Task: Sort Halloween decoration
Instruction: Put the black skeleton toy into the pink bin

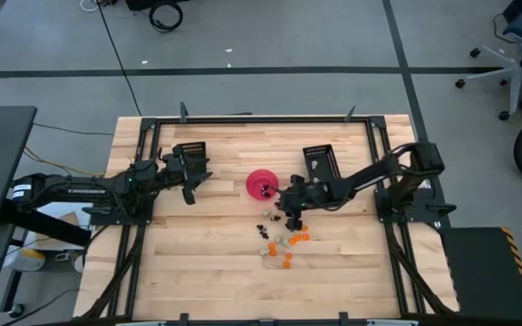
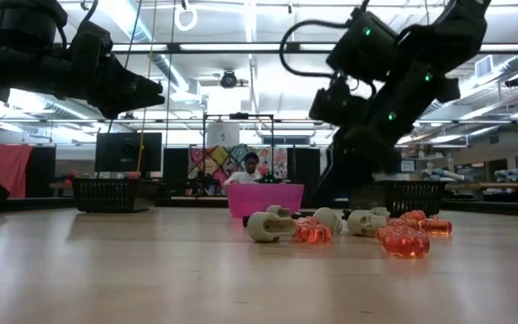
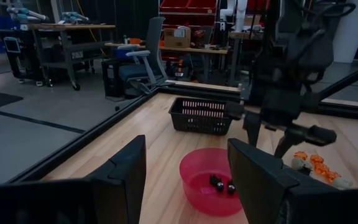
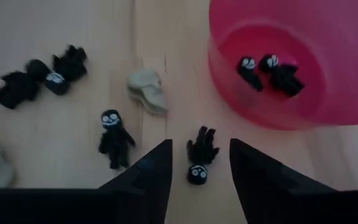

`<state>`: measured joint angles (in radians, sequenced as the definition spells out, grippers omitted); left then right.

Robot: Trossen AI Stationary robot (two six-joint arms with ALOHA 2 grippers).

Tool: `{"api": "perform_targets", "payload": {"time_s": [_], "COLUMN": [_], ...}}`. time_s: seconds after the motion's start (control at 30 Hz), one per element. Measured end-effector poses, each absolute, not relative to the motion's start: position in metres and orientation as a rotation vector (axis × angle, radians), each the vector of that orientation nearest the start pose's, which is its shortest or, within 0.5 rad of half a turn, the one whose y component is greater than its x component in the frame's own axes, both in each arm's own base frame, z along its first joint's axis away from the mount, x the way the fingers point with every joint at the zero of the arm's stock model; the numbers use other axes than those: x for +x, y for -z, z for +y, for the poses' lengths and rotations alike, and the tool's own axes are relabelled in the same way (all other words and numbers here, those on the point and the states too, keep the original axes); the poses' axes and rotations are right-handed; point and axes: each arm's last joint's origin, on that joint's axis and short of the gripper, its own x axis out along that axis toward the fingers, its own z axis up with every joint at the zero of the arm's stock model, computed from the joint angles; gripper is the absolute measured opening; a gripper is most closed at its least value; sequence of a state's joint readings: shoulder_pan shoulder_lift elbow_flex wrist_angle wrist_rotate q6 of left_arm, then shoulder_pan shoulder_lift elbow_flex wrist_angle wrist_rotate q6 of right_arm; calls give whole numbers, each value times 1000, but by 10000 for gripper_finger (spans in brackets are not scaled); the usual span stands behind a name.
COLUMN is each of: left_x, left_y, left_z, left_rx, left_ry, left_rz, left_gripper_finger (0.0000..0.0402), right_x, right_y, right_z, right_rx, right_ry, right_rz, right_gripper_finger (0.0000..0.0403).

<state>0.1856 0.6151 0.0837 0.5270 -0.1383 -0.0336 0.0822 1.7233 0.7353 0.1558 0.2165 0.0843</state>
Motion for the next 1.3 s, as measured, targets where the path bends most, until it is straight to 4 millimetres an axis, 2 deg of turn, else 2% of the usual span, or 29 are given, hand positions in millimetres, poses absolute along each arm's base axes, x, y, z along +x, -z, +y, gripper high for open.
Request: {"api": "perform_targets", "payload": {"time_s": [0.13, 0.27, 0.37, 0.6, 0.7, 0.93, 1.17, 1.3], "left_x": [139, 139, 139, 139, 139, 139, 139, 139], "left_y": [-183, -183, -183, -183, -183, -183, -183, -183], "left_z": [30, 30, 30, 30, 30, 30, 30, 30], "left_rx": [-33, -34, -34, -33, -33, -33, -32, -33], "left_ry": [-324, -324, -324, -324, -324, -324, -324, -324], "left_rz": [-1, -1, -1, -1, -1, -1, -1, -1], "left_gripper_finger": [194, 194, 194, 194, 194, 194, 194, 194], "right_x": [311, 312, 312, 311, 312, 329, 347, 351], "right_y": [-113, -109, -107, -107, -109, -131, -162, -175], "right_z": [17, 17, 17, 18, 18, 25, 30, 29], "right_rx": [-58, -63, -53, -21, -17, -87, -190, -243], "right_ry": [186, 191, 196, 176, 164, 129, 87, 103], "right_rz": [833, 837, 847, 857, 866, 986, 1000, 1045], "right_gripper_finger": [179, 173, 148, 60, 39, 45, 47, 47]}}
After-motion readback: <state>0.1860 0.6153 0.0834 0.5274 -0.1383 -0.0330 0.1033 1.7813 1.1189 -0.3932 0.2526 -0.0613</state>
